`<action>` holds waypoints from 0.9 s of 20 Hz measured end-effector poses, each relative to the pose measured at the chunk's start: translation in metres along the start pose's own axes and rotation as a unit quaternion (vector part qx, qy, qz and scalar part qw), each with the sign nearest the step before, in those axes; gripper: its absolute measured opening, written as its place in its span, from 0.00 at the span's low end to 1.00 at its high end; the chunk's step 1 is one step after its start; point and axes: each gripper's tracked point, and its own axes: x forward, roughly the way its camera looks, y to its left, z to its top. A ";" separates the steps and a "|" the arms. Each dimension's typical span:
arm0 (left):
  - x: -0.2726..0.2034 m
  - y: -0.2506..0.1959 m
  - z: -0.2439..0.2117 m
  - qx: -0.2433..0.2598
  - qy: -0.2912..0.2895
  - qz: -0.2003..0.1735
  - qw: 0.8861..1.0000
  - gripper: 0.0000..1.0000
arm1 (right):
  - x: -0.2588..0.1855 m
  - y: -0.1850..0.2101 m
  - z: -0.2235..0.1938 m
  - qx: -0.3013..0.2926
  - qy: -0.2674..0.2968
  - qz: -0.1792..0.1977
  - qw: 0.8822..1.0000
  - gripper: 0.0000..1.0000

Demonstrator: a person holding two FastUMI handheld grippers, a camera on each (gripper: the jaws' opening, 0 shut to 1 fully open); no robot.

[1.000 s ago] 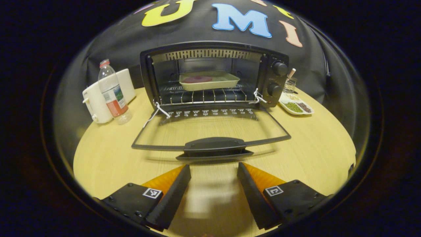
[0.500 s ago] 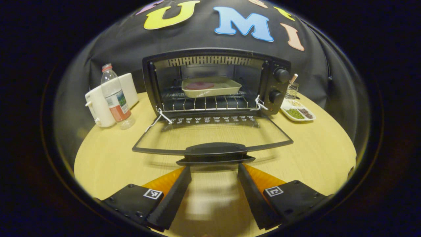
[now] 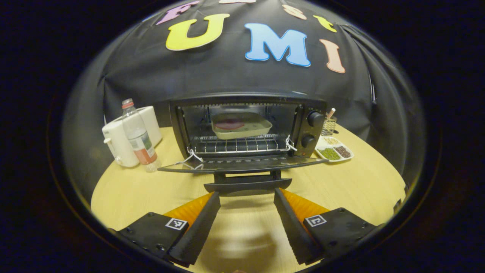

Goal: Open the electric oven with the left hand, put the food in, and close the electric oven.

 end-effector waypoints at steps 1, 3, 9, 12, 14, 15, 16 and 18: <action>0.000 -0.001 0.004 0.005 -0.008 -0.001 1.000 0.97 | 0.005 0.003 0.000 0.001 0.001 0.001 1.000 0.96; -0.001 -0.003 0.019 0.010 -0.025 -0.002 1.000 0.91 | 0.005 0.006 -0.001 0.001 0.006 0.003 1.000 0.96; 0.000 0.000 0.082 0.017 -0.081 -0.014 0.996 1.00 | 0.011 0.017 0.000 -0.001 0.008 0.009 1.000 0.96; -0.013 -0.005 0.122 0.021 -0.128 -0.020 0.991 0.95 | 0.009 0.020 0.008 0.007 -0.002 0.010 1.000 0.96; -0.038 -0.009 0.150 0.027 -0.159 -0.019 0.987 0.96 | 0.011 0.018 0.017 -0.001 -0.013 0.005 1.000 0.96; -0.053 -0.012 0.161 0.029 -0.174 -0.018 0.984 0.95 | 0.009 0.017 0.021 -0.005 -0.018 0.008 1.000 0.96; -0.070 -0.014 0.173 0.029 -0.189 -0.015 0.981 1.00 | 0.006 0.017 0.026 -0.006 -0.023 0.013 1.000 0.96; -0.103 -0.020 0.188 0.028 -0.214 -0.005 0.976 1.00 | -0.002 0.016 0.035 -0.003 -0.035 0.026 0.999 0.96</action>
